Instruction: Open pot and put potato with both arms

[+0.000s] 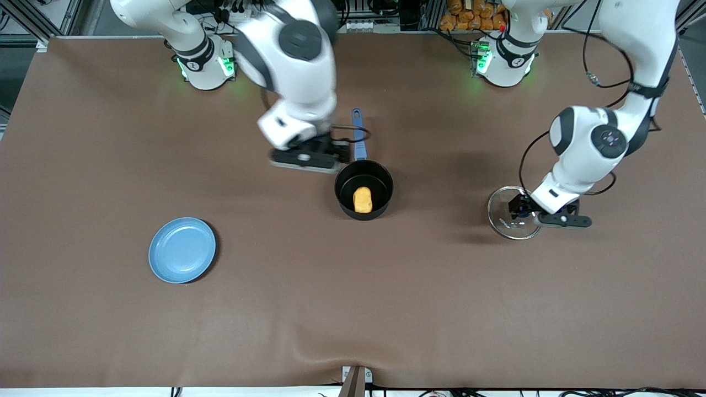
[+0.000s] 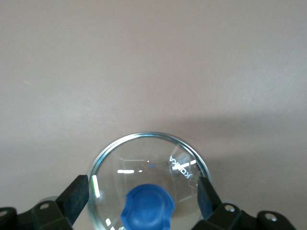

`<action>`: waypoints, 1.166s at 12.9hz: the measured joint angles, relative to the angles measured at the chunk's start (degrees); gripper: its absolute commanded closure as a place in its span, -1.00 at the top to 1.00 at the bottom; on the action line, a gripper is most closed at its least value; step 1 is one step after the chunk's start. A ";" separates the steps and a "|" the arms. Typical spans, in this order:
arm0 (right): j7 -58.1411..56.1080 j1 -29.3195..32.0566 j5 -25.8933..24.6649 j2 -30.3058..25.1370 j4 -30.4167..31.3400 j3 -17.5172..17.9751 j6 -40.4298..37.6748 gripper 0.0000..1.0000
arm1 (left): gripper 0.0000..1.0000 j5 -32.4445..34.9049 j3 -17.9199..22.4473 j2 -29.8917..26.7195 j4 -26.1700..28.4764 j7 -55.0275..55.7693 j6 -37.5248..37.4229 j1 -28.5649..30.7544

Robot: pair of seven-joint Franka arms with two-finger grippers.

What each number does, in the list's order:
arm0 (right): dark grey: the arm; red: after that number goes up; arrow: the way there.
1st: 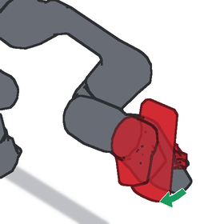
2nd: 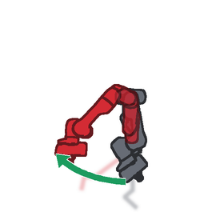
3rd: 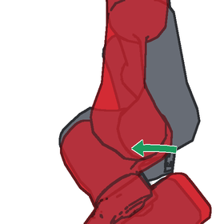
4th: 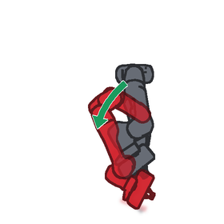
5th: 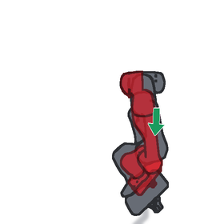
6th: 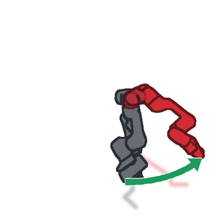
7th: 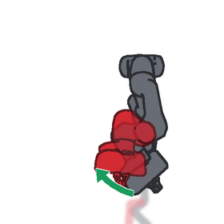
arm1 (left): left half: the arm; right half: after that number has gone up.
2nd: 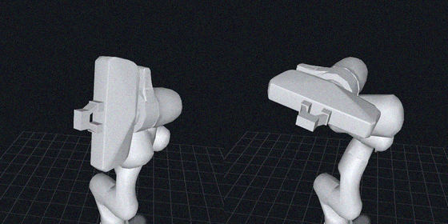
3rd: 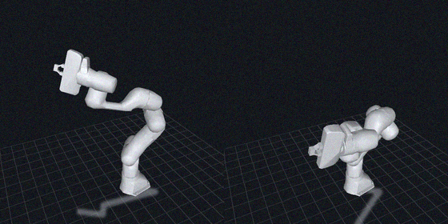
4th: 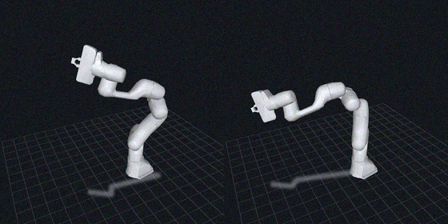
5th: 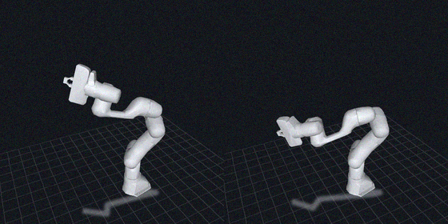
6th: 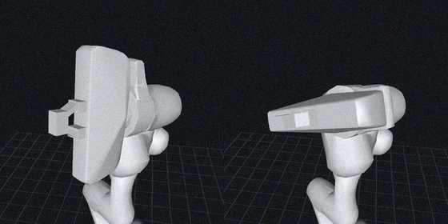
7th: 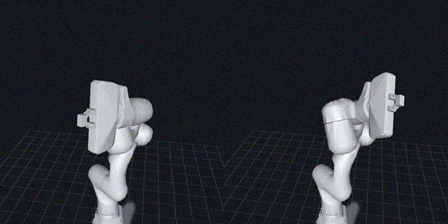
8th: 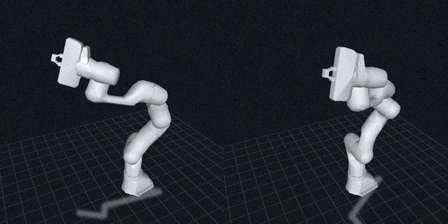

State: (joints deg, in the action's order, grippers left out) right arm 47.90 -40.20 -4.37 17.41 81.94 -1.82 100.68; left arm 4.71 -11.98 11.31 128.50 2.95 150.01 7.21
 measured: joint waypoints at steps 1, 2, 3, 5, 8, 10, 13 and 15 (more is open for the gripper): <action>-2.74 2.71 0.22 -2.68 0.01 -0.07 -3.12 1.00 | 1.00 0.00 -0.20 -2.53 -1.38 0.72 -3.42 -0.01; -6.24 5.75 0.34 -5.32 0.05 -0.14 -6.03 1.00 | 1.00 0.00 -0.48 -4.71 -3.55 1.21 -7.50 -0.02; -10.28 8.80 0.45 -7.53 0.10 -0.22 -8.60 1.00 | 1.00 0.00 -0.60 -6.16 -6.32 1.53 -12.01 -0.01; -19.27 14.91 0.64 -10.55 0.31 -0.32 -12.40 1.00 | 1.00 -0.02 -0.51 -7.21 -12.85 1.57 -21.90 0.23; -32.26 23.79 1.05 -11.28 0.95 -0.37 -13.15 1.00 | 1.00 -0.02 -0.38 -7.26 -23.89 1.57 -37.43 0.38; -39.41 29.68 4.00 -11.13 1.67 -0.37 -13.08 1.00 | 1.00 -0.03 -0.45 -7.30 -30.58 1.50 -45.17 0.33; -48.30 37.12 5.23 -11.08 1.96 -0.37 -13.37 1.00 | 1.00 -0.06 -1.31 -7.36 -38.00 1.50 -54.43 0.13; -50.57 40.16 5.30 -11.06 2.20 -0.38 -13.52 1.00 | 1.00 -0.43 -1.66 -8.09 -40.11 1.50 -56.92 0.11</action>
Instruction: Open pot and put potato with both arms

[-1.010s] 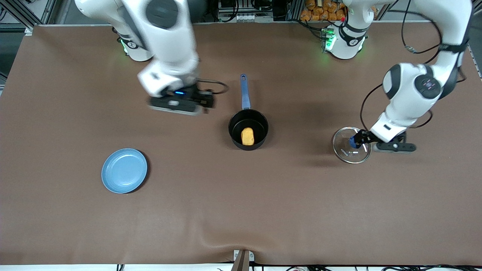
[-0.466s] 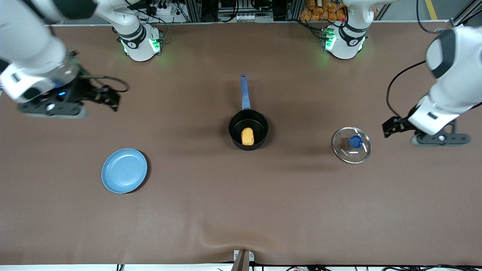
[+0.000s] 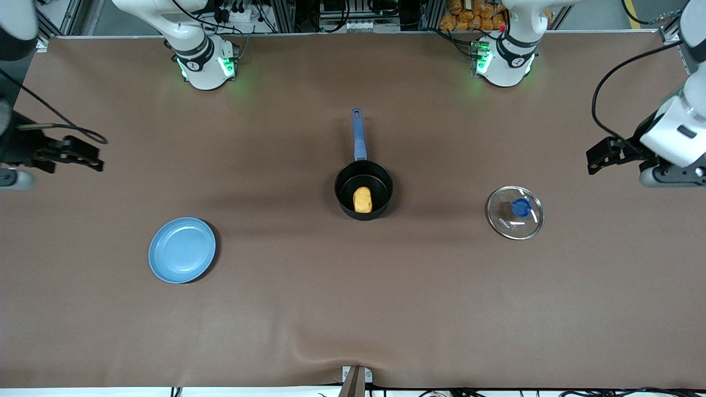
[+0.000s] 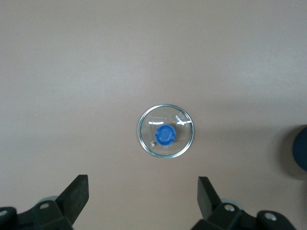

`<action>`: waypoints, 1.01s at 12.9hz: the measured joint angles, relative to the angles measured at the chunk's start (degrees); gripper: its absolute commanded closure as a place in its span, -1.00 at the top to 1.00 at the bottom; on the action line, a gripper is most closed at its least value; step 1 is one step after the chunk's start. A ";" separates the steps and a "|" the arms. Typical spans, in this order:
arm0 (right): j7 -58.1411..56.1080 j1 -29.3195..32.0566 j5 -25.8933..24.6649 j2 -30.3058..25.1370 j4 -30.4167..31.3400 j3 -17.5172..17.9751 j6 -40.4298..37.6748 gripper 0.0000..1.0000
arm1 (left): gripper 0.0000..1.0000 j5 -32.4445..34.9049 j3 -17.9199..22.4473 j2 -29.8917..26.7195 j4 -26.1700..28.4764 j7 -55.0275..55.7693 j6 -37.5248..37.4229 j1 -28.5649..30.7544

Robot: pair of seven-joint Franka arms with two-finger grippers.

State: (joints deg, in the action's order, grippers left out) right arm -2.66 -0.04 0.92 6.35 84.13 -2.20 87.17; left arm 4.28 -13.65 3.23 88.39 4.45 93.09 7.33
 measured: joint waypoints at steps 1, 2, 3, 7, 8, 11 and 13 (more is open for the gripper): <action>-0.17 0.65 0.00 0.00 0.17 0.02 -0.01 1.00 | 1.00 -0.63 0.04 -0.70 -0.23 0.00 -0.52 0.05; -0.17 0.83 0.00 0.00 0.34 0.03 -0.12 1.00 | 1.00 -1.46 0.10 -1.53 -0.24 0.00 -1.26 0.05; -0.16 0.83 0.00 0.00 0.43 0.14 -0.40 1.00 | 1.00 -2.16 0.18 -2.23 -0.24 0.00 -2.22 -0.02; -0.14 0.83 0.03 -0.01 0.58 0.57 -0.30 1.00 | 1.00 -2.63 0.20 -4.37 0.44 1.68 -4.74 -2.36; -0.13 0.82 0.03 -0.03 0.67 0.69 0.28 1.00 | 1.00 -2.72 0.53 -4.96 0.64 2.15 -5.06 -2.87; -0.12 0.83 0.04 -1.72 3.99 0.76 5.40 1.00 | 1.00 -6.17 4.94 -7.31 2.66 2.26 -6.00 -5.21; -0.12 0.82 0.04 -3.98 7.50 0.84 7.42 1.00 | 1.00 -6.51 5.93 -8.07 3.39 2.20 -5.99 -5.26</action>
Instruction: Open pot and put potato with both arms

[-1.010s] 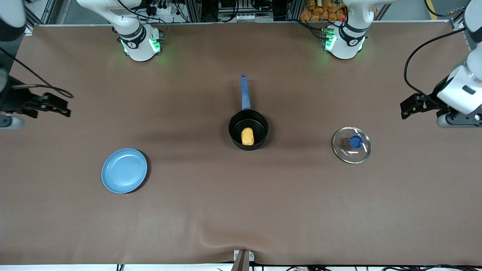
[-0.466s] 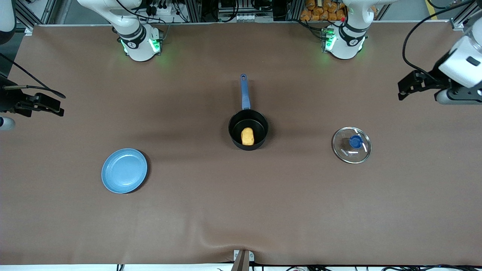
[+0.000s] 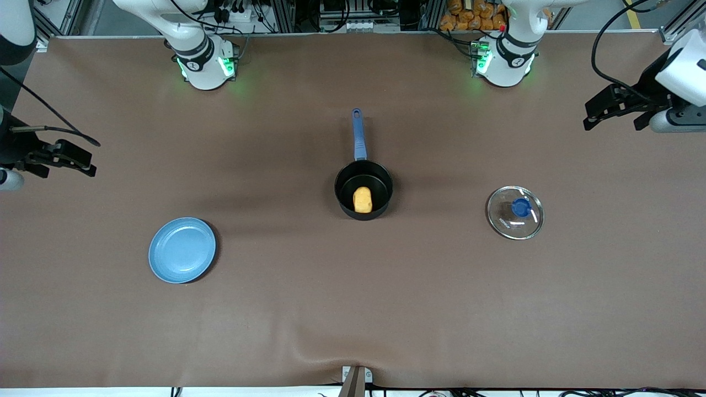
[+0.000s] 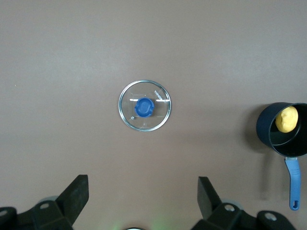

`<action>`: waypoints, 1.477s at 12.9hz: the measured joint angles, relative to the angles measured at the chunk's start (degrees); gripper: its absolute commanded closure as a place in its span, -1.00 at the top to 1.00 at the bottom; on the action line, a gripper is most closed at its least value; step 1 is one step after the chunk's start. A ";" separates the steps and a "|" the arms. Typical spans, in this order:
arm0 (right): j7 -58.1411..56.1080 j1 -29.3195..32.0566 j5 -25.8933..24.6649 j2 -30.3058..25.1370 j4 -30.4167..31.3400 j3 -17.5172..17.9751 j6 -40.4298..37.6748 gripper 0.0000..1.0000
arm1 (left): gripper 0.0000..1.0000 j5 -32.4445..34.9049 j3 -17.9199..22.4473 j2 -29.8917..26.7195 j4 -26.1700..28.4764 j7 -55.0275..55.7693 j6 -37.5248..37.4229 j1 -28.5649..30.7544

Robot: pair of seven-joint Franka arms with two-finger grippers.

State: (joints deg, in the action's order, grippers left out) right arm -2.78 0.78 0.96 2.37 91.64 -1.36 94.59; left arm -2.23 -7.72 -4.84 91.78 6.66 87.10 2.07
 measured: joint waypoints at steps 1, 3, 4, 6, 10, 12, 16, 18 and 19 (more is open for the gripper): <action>0.00 -0.05 0.00 -0.58 0.10 0.10 -0.37 1.00 | 1.00 0.00 0.02 0.00 -0.09 0.00 0.01 -0.03; 0.50 -0.44 0.00 -1.05 -1.03 0.20 -3.29 1.00 | 1.00 0.00 0.03 0.00 -0.10 0.00 -0.27 -0.10; 1.09 -0.60 0.00 -1.08 -1.88 0.32 -4.84 1.00 | 1.00 0.00 0.07 0.00 -0.15 0.00 -0.63 -0.10; 1.50 -0.66 0.00 -1.08 -2.62 0.60 -6.27 1.00 | 1.00 0.00 0.10 0.00 -0.42 0.00 -1.71 -0.19; 1.68 -0.64 0.01 -1.08 -3.31 0.90 -6.57 1.00 | 1.00 0.28 0.06 0.00 -0.57 0.00 -2.49 -0.75; 1.81 -0.65 0.01 -1.08 -4.24 1.28 -7.87 1.00 | 1.00 0.60 0.07 0.00 -0.65 0.00 -2.52 -0.75; 1.91 -0.83 0.01 -1.08 -4.85 1.82 -8.12 1.00 | 1.00 0.72 0.07 0.06 -1.09 0.00 -2.52 -0.74; 1.92 -0.83 0.01 -1.08 -4.85 1.81 -8.12 1.00 | 1.00 1.05 0.07 0.33 -1.09 0.00 -2.58 -0.72; 1.92 -0.83 0.01 -1.08 -4.85 1.80 -8.12 1.00 | 1.00 1.87 0.08 0.50 -1.09 0.00 -2.71 -0.72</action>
